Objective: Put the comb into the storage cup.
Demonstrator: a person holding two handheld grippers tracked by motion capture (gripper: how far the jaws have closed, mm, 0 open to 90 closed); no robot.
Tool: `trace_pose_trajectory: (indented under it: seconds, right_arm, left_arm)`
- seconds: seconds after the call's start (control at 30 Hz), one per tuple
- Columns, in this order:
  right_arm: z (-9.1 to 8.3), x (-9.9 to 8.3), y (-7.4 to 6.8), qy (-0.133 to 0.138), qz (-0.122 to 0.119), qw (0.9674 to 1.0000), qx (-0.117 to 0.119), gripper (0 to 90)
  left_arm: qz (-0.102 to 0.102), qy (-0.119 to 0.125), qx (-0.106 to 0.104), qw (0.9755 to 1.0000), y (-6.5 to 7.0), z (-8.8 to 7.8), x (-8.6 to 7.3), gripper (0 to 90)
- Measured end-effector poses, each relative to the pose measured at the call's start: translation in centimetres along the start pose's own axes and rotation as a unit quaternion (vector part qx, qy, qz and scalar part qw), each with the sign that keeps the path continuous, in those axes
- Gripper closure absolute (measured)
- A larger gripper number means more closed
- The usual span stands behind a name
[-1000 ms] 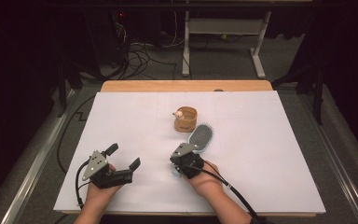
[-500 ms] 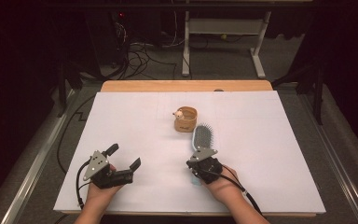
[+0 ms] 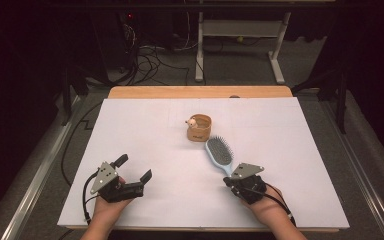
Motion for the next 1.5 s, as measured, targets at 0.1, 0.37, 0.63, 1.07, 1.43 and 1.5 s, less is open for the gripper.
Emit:
trace_pose_trajectory:
  seconds: [0.1,0.37,0.63,1.07,1.43,1.5]
  right_arm:
    - [-0.6,-1.0,0.5,-0.011,-0.003,0.9999,-0.007,90.0]
    - [-2.2,-2.9,1.9,-0.006,0.021,0.9994,-0.026,90.0]
    - [-3.4,-4.0,2.9,0.012,0.04,0.9983,-0.042,90.0]
    - [-7.1,-3.6,4.9,0.128,0.098,0.9843,-0.072,90.0]
    - [-7.6,-5.0,6.4,0.149,0.142,0.9736,-0.098,70.7]
    - [-7.5,-5.1,6.4,0.15,0.149,0.9728,-0.095,63.8]
  left_arm:
    - [-0.001,0.0,0.0,1.0,0.0,0.0,-0.1,1.0]
    - [0.003,-0.004,-0.001,1.0,0.0,0.0,-0.2,1.0]
    - [0.005,-0.005,-0.001,1.0,0.0,0.0,-0.3,1.0]
    - [0.015,-0.016,-0.003,0.9997,0.1,0.0,-0.6,0.9]
    - [0.027,-0.025,-0.007,0.9993,0.1,0.0,-0.9,0.3]
    - [0.026,-0.026,-0.008,0.9993,0.1,0.0,-0.9,0.3]
Point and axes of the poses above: each handheld gripper's, and its own axes: z roughly forward along the jaws, x roughly out of its top, y roughly to its right, the point moved 6 cm from there along z, roughly forward along the jaws, and after that the axes turned 10 degrees about y, right-handed, at the moved point
